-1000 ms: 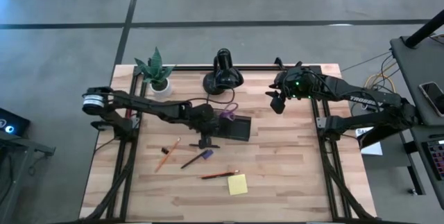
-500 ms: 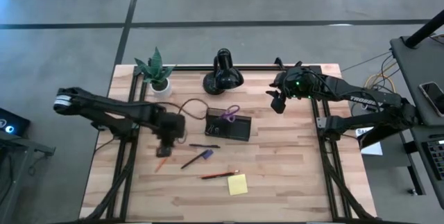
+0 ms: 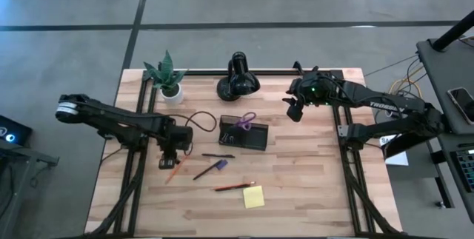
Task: Pick and place office supplies into organizer
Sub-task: Put the black binder clip into the black desk organizer
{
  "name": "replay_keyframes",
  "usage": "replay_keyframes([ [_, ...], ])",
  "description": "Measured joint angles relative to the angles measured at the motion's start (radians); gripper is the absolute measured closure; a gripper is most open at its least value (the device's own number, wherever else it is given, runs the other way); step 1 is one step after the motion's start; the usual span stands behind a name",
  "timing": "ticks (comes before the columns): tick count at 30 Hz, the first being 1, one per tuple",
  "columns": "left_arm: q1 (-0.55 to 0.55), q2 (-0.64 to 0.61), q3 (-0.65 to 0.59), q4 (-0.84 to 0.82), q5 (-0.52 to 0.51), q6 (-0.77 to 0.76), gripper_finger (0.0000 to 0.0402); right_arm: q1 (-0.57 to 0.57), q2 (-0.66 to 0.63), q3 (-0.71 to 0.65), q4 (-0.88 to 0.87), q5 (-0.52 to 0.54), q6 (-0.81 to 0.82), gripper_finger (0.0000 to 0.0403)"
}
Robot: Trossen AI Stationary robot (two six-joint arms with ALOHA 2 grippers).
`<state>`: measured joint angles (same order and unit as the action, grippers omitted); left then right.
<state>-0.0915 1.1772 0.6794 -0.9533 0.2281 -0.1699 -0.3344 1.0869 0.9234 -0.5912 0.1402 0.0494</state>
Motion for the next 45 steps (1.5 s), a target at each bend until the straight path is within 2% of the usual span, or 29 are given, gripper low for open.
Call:
replay_keyframes([
  [6, 0.026, 0.025, -0.034, 0.088, -0.007, 0.019, 0.0306, 0.0, 0.026, -0.001, -0.002, 0.0, 0.003, 0.0271],
  [10, 0.033, 0.051, -0.037, 0.083, -0.008, 0.019, 0.0306, 0.0, 0.035, -0.001, 0.003, -0.001, 0.001, 0.0268],
  [18, 0.033, 0.119, -0.041, 0.086, 0.074, 0.028, 0.0306, -0.001, 0.036, -0.001, 0.004, 0.0, -0.001, 0.0275],
  [22, 0.033, 0.14, -0.042, 0.086, 0.085, 0.027, 0.0308, 0.0, 0.036, -0.001, 0.004, 0.001, 0.0, 0.0275],
  [26, 0.033, 0.132, -0.039, 0.086, 0.09, 0.026, 0.0331, 0.0, 0.036, -0.001, 0.004, 0.001, 0.0, 0.0275],
  [32, 0.033, 0.109, -0.038, 0.108, 0.096, 0.009, 0.0393, 0.0, 0.036, -0.001, 0.004, 0.002, 0.0, 0.0275],
  [38, 0.032, 0.097, -0.033, 0.149, 0.126, -0.088, 0.0401, 0.0, 0.036, -0.002, 0.004, 0.002, 0.003, 0.0275],
  [42, 0.032, 0.08, 0.034, 0.151, 0.08, -0.126, 0.0401, 0.0, 0.035, -0.002, 0.004, 0.002, 0.003, 0.0275],
  [45, 0.032, 0.061, 0.105, 0.151, -0.042, -0.134, 0.0401, 0.0, 0.034, -0.002, 0.005, 0.002, 0.003, 0.0275],
])
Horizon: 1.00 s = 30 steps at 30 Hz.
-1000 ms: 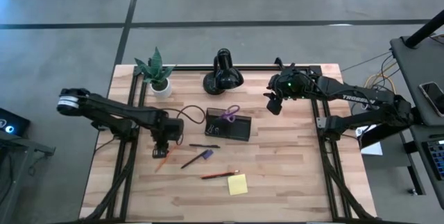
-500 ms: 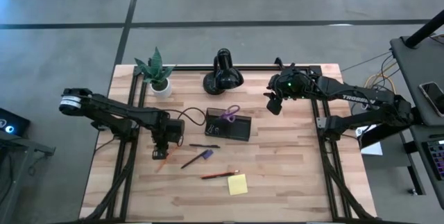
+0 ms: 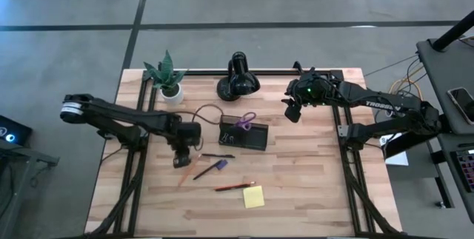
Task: Pick and place office supplies into organizer
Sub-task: Put the black binder clip into the black desk organizer
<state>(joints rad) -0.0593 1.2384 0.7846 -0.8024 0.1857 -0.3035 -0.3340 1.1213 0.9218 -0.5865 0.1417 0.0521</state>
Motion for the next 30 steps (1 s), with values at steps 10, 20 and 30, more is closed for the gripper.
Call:
replay_keyframes([
  [10, 0.034, 0.03, 0.073, 0.045, -0.137, 0.045, 0.0402, 0.0, -0.002, 0.0, 0.019, 0.0, -0.003, 0.0275],
  [20, 0.032, 0.104, 0.024, 0.021, -0.014, -0.003, 0.0335, 0.0, -0.002, 0.0, 0.004, 0.0, -0.003, 0.0275],
  [30, 0.034, 0.131, 0.0, -0.005, 0.01, 0.014, 0.024, 0.0, -0.002, 0.0, -0.011, 0.0, -0.003, 0.0275],
])
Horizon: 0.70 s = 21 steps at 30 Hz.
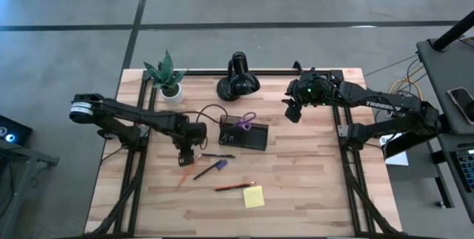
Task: Pick and place office supplies into organizer
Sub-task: Put the black binder clip into the black desk organizer
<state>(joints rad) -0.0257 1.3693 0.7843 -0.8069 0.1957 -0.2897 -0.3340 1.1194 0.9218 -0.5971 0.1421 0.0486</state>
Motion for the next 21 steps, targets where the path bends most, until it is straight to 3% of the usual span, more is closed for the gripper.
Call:
replay_keyframes([
  [12, 0.0, 0.007, -0.043, 0.022, 0.04, 0.008, 0.0241, 0.0, 0.0, 0.0, 0.0, 0.0, -0.008, 0.0275],
  [21, 0.0, 0.025, -0.058, 0.081, 0.066, 0.009, 0.0315, 0.0, 0.0, 0.0, 0.0, 0.0, -0.005, 0.0275],
])
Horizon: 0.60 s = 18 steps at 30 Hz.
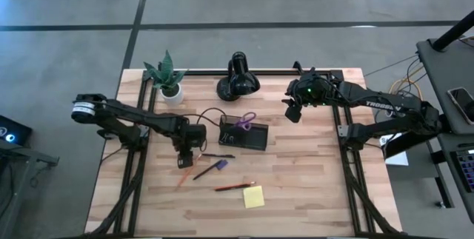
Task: Pick and place office supplies into organizer
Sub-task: Put the black binder clip into the black desk organizer
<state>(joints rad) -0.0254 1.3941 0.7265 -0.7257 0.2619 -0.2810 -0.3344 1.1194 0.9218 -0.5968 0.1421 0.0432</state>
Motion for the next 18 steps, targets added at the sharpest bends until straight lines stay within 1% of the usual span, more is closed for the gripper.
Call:
replay_keyframes([
  [3, 0.0, 0.0, -0.008, 0.0, 0.001, 0.0, 0.0343, 0.0, 0.0, 0.0, 0.0, 0.0, 0.001, 0.0275],
  [9, 0.0, 0.0, -0.02, -0.001, 0.043, 0.004, 0.0392, 0.0, 0.0, 0.0, 0.0, 0.0, 0.001, 0.0275],
  [11, 0.0, -0.002, -0.02, -0.001, 0.052, 0.008, 0.0398, 0.0, 0.0, 0.0, 0.001, 0.0, 0.002, 0.0275],
  [18, 0.0, -0.003, -0.016, -0.004, 0.072, 0.006, 0.0401, 0.0, 0.0, 0.0, 0.001, 0.0, 0.002, 0.0275],
])
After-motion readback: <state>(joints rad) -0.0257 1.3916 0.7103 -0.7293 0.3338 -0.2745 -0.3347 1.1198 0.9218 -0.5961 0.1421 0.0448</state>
